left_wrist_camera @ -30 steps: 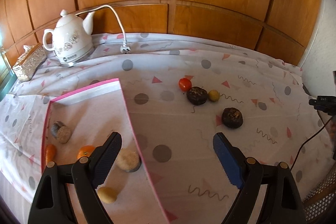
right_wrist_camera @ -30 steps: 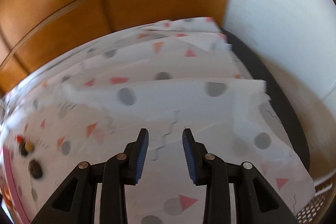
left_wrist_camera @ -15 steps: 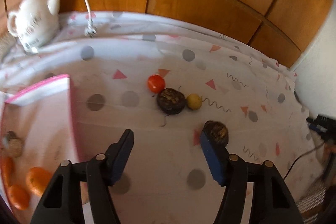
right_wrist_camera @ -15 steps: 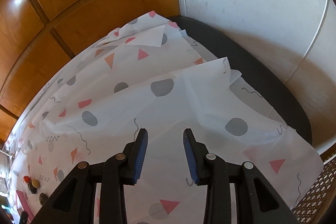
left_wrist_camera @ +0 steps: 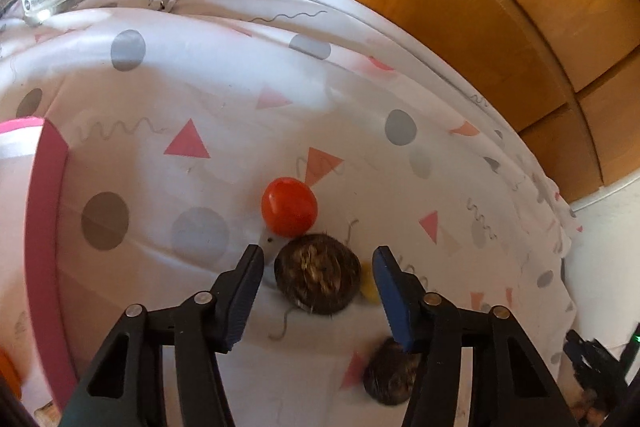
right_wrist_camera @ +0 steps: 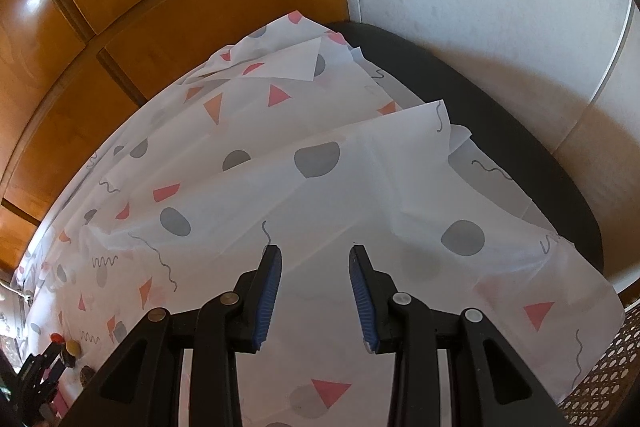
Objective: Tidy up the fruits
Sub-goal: 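Reach the left gripper to the dark brown round fruit and close on it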
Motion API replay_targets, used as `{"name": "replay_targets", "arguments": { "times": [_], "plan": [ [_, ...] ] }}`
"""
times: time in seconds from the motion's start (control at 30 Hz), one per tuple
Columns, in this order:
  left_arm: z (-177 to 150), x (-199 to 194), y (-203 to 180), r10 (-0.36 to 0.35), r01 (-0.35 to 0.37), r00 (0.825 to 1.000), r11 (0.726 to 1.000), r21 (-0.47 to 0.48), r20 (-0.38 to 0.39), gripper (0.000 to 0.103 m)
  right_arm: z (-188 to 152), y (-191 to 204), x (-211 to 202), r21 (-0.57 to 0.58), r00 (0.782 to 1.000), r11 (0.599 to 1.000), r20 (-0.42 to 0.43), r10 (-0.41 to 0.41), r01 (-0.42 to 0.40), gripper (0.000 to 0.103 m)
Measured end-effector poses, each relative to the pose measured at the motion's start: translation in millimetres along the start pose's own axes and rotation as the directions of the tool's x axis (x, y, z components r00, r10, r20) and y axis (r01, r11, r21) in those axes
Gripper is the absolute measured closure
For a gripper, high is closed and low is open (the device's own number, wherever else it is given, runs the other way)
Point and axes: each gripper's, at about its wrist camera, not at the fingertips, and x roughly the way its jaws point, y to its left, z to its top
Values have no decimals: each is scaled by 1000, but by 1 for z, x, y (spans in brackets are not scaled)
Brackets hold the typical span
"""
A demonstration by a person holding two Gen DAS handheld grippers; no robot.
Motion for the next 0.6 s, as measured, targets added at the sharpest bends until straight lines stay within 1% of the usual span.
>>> {"name": "replay_targets", "arguments": {
  "times": [0.07, 0.1, 0.27, 0.33, 0.6],
  "plan": [
    [-2, 2, -5, 25, -26, 1000, 999, 34, 16, 57, 0, 0, 1, -1, 1000, 1000, -3, 0, 0, 68],
    [-4, 2, -7, 21, -22, 1000, 998, 57, 20, 58, 0, 0, 2, -1, 1000, 1000, -5, 0, 0, 68],
    [-11, -4, -4, 12, -14, 1000, 993, 117, 14, 59, 1, 1, 4, -3, 1000, 1000, -12, -1, 1, 68],
    [-17, -9, -1, 9, -10, 1000, 992, 123, 9, 59, 1, 0, 5, -2, 1000, 1000, -14, -3, 3, 68],
    [-46, -35, 11, 20, -26, 999, 987, 158, 39, 59, 1, -6, 3, 34, 1000, 999, -3, -13, 13, 68]
  ]
}}
